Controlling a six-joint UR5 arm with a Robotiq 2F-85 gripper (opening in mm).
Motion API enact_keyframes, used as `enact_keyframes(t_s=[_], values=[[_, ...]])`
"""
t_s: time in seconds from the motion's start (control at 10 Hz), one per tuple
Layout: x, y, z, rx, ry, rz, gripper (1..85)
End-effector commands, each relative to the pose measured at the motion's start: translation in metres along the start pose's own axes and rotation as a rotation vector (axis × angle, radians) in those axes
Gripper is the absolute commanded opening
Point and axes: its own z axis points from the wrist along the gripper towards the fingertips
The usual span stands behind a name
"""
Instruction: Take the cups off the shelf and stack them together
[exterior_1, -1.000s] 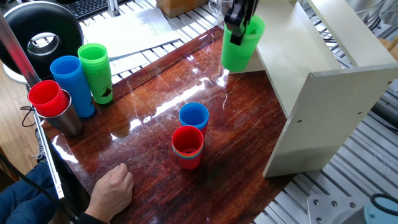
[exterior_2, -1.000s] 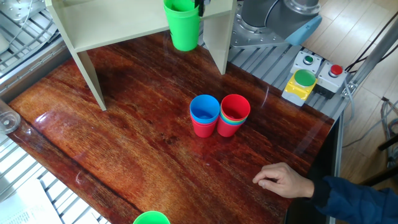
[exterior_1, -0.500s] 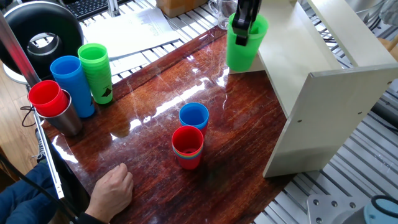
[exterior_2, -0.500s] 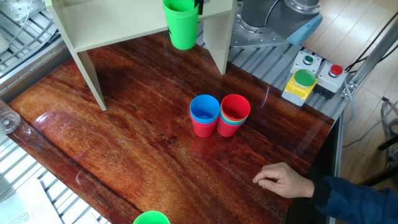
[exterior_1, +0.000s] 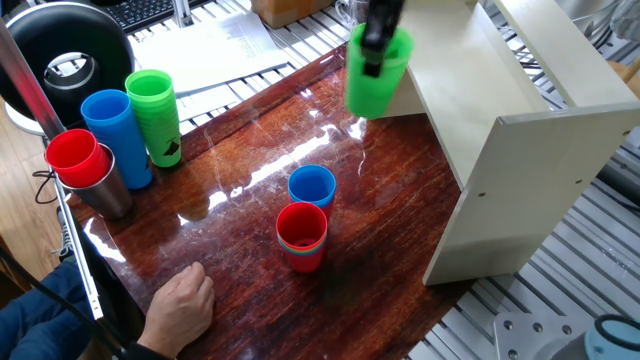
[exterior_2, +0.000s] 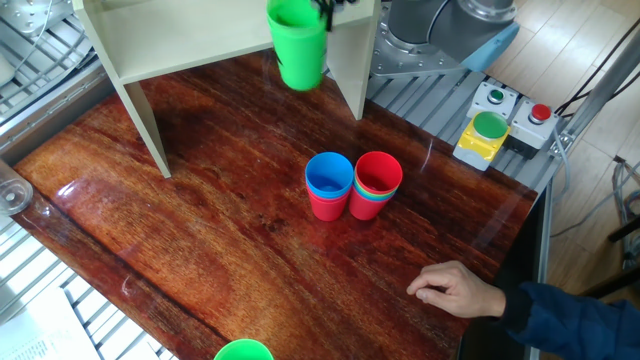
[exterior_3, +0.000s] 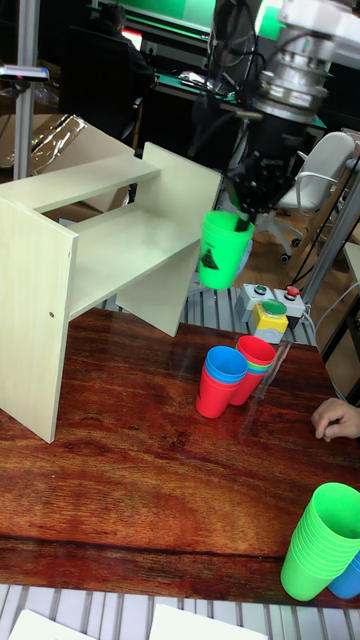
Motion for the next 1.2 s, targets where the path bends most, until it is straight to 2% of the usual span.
enact_keyframes(t_s=[0.0, 0.1, 0.2, 0.4, 0.5, 0.8, 1.1], values=[[-0.031, 0.030, 0.017, -0.023, 0.014, 0.004, 1.3], [-0.034, 0.033, 0.027, -0.021, 0.031, -0.001, 1.3], [-0.031, 0.032, 0.039, -0.015, 0.067, -0.004, 1.3], [-0.036, 0.033, 0.067, 0.001, 0.092, -0.009, 1.3], [-0.036, 0.039, 0.081, -0.008, 0.106, -0.011, 1.3], [-0.037, 0.048, 0.121, -0.002, 0.097, -0.001, 1.3], [-0.040, 0.044, 0.145, 0.017, 0.088, -0.020, 1.3]])
